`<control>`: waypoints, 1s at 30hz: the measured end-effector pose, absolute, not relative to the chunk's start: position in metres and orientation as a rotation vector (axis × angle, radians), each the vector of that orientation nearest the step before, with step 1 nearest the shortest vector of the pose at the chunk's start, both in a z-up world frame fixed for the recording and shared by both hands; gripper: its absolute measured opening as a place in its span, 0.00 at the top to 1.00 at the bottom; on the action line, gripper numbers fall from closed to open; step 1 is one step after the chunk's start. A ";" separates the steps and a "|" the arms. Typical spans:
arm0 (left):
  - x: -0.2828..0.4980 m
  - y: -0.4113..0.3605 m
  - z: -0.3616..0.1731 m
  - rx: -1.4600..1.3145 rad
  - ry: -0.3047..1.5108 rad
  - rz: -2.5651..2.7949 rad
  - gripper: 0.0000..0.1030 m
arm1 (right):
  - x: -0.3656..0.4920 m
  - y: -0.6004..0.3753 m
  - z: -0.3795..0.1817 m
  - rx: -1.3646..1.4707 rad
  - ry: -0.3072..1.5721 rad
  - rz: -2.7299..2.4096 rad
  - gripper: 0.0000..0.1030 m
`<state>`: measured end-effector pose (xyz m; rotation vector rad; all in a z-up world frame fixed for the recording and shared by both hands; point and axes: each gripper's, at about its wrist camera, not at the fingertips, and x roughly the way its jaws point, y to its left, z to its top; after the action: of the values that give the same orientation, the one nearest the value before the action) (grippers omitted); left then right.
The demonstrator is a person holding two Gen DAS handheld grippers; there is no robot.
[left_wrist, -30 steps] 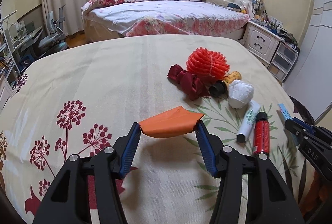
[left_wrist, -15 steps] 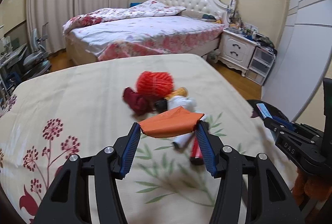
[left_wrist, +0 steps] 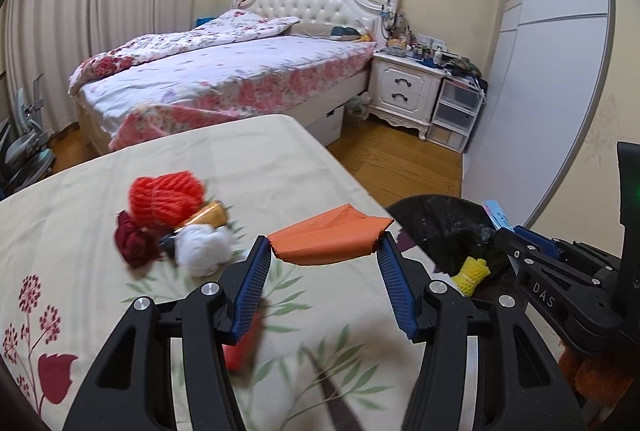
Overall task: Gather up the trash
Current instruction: 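Carry the orange cloth and blue tube over the bin and open both grippers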
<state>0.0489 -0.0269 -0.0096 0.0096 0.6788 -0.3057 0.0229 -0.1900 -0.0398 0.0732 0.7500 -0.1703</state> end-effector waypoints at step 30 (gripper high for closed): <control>0.114 -0.134 -0.051 0.186 0.744 -0.391 0.44 | 0.057 -0.267 -0.080 0.201 0.800 -0.282 0.80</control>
<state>0.1145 -0.1342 -0.0515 0.1857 0.7439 -0.3914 0.0574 -0.2669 -0.0798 0.2012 0.8000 -0.2822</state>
